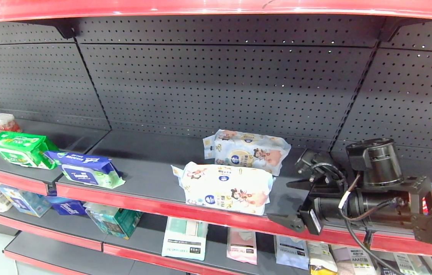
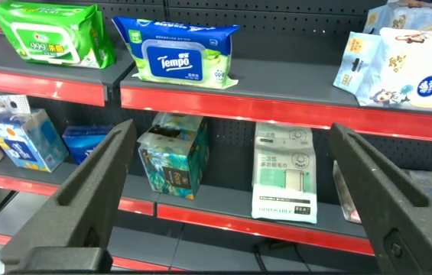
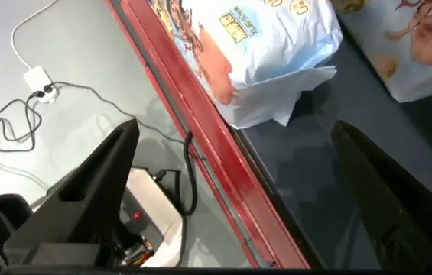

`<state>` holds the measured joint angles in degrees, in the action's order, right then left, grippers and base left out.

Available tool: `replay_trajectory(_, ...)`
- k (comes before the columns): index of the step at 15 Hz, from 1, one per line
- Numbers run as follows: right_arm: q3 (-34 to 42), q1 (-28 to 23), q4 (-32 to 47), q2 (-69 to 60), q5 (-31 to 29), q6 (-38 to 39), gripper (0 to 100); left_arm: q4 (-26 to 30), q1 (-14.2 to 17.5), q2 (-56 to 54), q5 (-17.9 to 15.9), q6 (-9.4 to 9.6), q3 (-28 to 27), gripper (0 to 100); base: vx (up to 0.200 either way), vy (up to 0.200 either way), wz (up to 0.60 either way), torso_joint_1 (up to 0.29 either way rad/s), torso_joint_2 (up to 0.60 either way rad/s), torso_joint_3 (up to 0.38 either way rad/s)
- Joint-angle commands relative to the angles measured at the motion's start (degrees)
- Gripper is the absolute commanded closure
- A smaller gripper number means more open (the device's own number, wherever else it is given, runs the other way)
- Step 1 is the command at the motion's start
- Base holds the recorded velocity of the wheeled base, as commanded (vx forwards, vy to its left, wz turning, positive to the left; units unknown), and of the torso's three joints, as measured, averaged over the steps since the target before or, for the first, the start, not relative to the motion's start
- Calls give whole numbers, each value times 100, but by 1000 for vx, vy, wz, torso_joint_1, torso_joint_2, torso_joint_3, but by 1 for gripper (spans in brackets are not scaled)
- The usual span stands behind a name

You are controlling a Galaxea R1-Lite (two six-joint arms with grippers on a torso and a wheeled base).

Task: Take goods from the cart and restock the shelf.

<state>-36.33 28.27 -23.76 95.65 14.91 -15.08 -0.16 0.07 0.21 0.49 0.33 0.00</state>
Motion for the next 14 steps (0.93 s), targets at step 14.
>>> replay_trajectory(14,-674,29,-516,894,197,-48,0,-2,1,-3,4,2,0,0,0,0,0,0,0,0)
